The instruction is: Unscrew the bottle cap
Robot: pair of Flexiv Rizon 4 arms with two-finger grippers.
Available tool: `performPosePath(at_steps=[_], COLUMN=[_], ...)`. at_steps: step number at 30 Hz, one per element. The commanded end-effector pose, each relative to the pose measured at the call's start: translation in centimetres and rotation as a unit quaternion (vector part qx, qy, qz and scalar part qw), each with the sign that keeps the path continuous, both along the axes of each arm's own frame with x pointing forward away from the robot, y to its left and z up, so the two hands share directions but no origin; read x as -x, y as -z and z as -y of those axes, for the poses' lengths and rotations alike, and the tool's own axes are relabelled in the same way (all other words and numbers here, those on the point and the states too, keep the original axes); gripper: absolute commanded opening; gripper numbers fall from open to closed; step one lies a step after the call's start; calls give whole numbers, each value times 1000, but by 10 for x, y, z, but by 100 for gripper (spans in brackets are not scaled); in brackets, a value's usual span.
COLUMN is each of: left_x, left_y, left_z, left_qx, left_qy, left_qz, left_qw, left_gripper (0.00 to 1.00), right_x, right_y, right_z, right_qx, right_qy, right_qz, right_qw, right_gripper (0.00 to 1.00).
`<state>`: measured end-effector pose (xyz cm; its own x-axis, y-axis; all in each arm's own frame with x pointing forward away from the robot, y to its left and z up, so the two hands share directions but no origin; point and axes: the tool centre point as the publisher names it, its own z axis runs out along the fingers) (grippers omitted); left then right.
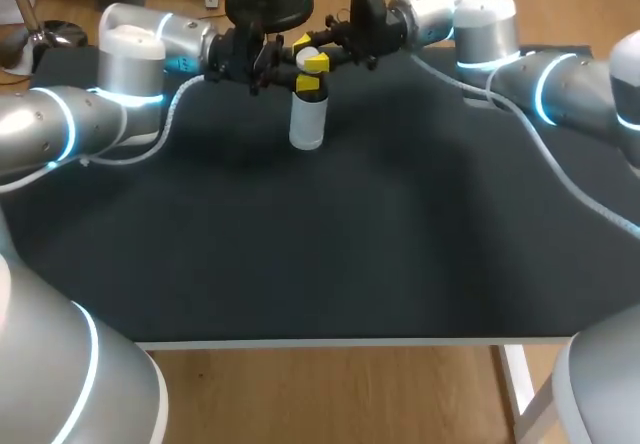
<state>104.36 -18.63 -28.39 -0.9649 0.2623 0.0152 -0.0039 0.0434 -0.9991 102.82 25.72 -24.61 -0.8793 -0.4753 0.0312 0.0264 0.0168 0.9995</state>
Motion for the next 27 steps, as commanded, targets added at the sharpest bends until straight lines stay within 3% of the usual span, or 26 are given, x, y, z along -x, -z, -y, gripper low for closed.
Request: performPosePath(at_steps=[1, 12, 19, 27], left_x=[-6, -6, -6, -6], left_y=[0, 0, 0, 0], left_z=[0, 0, 0, 0], left_qx=[0, 0, 0, 0], left_qy=[3, 3, 3, 3], left_qz=[-1, -1, -1, -1], left_qw=[1000, 1000, 1000, 1000], left_gripper=[0, 0, 0, 0], right_x=[-3, 1, -7, -18], right_y=[3, -15, -29, -25], right_z=[1, 9, 30, 80], right_qx=[-17, -42, -59, -6], right_qy=[-352, -327, -250, -128], right_qz=[1, 30, 46, 34], right_qw=[936, 944, 965, 991], right_gripper=[0, 0, 0, 0])
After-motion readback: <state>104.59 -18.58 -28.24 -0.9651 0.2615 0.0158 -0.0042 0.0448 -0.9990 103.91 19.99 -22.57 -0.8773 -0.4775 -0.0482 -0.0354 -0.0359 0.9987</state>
